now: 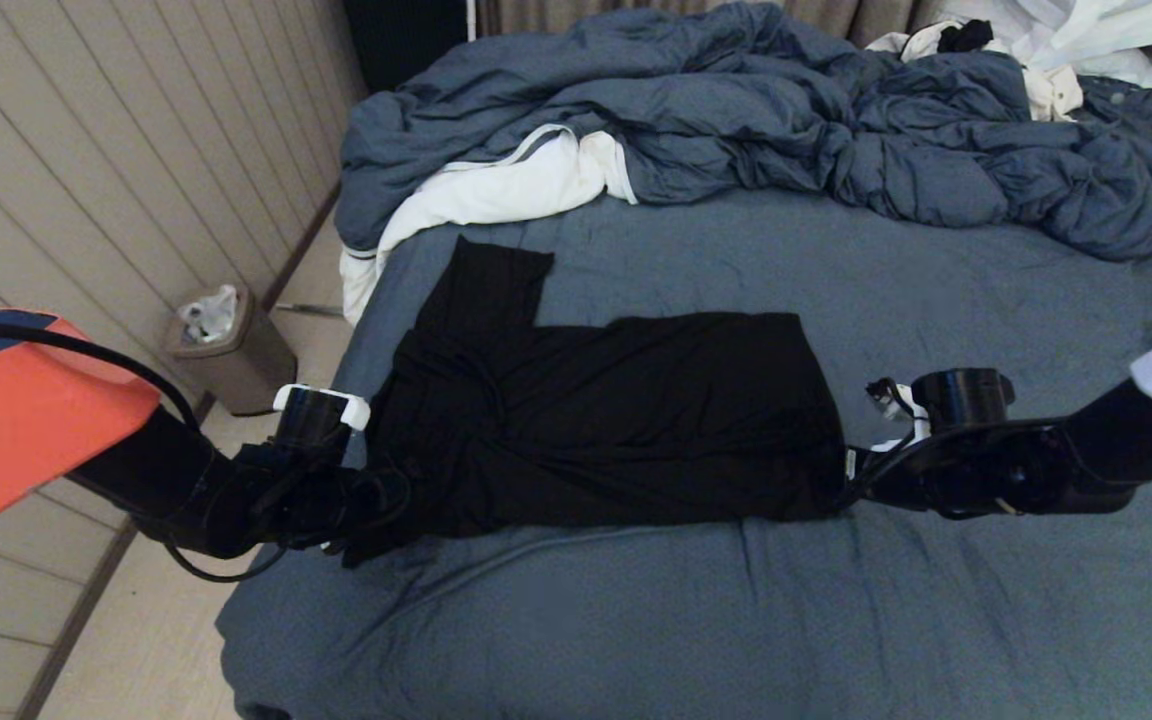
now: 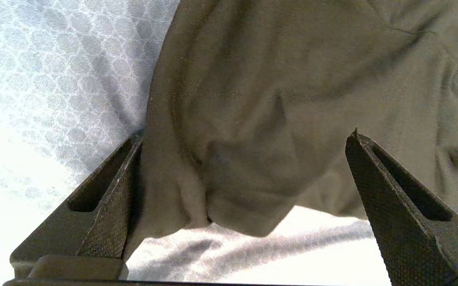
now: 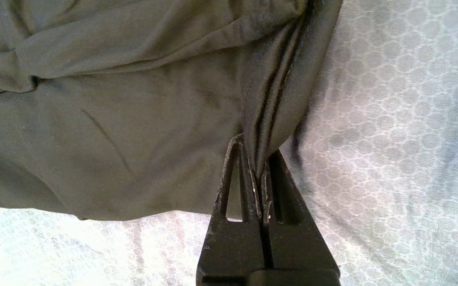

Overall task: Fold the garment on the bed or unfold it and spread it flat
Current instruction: Fold the black T-shirt

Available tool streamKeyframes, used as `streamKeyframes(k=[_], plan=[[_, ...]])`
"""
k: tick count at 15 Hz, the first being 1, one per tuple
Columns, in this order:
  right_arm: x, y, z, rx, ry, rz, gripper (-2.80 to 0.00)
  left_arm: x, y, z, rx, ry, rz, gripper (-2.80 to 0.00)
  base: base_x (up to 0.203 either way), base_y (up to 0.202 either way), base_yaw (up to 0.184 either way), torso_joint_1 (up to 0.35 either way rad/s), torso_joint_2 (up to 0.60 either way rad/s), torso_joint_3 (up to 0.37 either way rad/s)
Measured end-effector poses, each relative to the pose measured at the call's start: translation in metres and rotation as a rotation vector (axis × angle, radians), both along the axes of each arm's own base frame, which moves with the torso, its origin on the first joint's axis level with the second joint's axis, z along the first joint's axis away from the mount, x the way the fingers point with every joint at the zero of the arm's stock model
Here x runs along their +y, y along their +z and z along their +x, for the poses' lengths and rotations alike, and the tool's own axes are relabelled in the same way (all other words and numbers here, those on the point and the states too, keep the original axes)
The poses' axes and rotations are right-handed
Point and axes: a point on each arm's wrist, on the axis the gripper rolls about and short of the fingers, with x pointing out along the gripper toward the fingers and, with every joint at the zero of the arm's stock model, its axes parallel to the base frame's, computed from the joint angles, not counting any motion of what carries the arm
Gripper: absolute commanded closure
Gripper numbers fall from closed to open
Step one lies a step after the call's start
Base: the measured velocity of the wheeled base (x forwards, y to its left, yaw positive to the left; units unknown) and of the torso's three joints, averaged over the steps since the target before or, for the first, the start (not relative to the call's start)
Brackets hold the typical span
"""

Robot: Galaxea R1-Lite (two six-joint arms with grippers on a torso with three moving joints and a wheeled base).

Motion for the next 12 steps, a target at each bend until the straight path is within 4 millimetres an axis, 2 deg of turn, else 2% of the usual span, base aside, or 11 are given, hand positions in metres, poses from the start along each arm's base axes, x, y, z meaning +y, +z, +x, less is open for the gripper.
streamKeyframes(k=[2, 3, 12], plan=[[0.0000, 0.0008, -0.0002, -0.002, 0.000, 0.000, 0.00, -0.0004, -0.0030, 0.0021, 0.005, 0.000, 0.003, -2.80, 0.000, 0.000, 0.000, 0.000, 0.00, 0.000], [0.0000, 0.0013, -0.0002, -0.004, 0.000, 0.000, 0.00, -0.0005, -0.0043, 0.0025, 0.010, 0.000, 0.005, 0.00, 0.000, 0.000, 0.000, 0.000, 0.00, 0.000], [-0.0004, 0.0014, -0.0003, -0.004, 0.000, -0.001, 0.00, -0.0025, -0.0044, 0.0010, 0.007, -0.006, 0.001, 0.00, 0.000, 0.000, 0.000, 0.000, 0.00, 0.000]])
